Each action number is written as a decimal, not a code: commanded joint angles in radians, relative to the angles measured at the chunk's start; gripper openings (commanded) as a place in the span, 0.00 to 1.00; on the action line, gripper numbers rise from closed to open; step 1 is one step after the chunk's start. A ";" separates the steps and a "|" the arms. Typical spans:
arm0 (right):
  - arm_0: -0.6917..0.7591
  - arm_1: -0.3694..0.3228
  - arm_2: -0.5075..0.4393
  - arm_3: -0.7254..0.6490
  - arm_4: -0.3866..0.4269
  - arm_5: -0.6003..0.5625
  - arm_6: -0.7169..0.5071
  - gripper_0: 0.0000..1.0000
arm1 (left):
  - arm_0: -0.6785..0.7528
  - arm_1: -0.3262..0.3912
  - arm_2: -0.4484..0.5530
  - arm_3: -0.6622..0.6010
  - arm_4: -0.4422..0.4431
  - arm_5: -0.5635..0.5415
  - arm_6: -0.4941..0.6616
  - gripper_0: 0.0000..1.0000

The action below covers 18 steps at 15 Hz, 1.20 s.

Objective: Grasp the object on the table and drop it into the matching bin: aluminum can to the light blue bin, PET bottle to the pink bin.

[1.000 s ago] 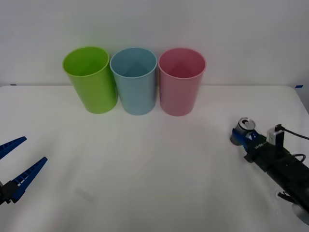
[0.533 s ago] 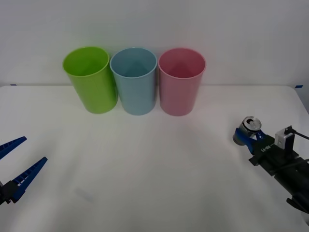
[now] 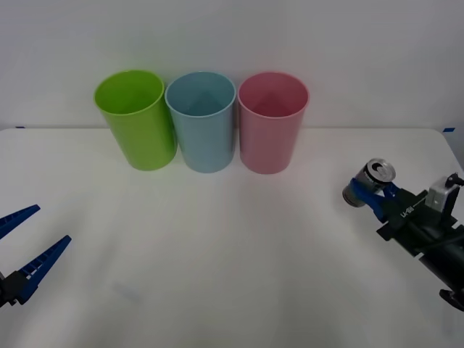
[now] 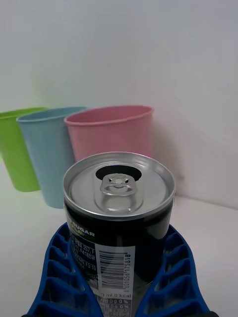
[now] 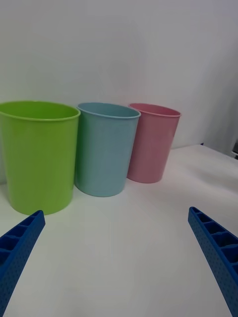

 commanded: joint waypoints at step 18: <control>-0.559 -0.155 0.280 0.123 -0.001 0.002 -0.278 0.00 | 0.000 0.000 0.000 0.000 0.000 0.000 0.000 1.00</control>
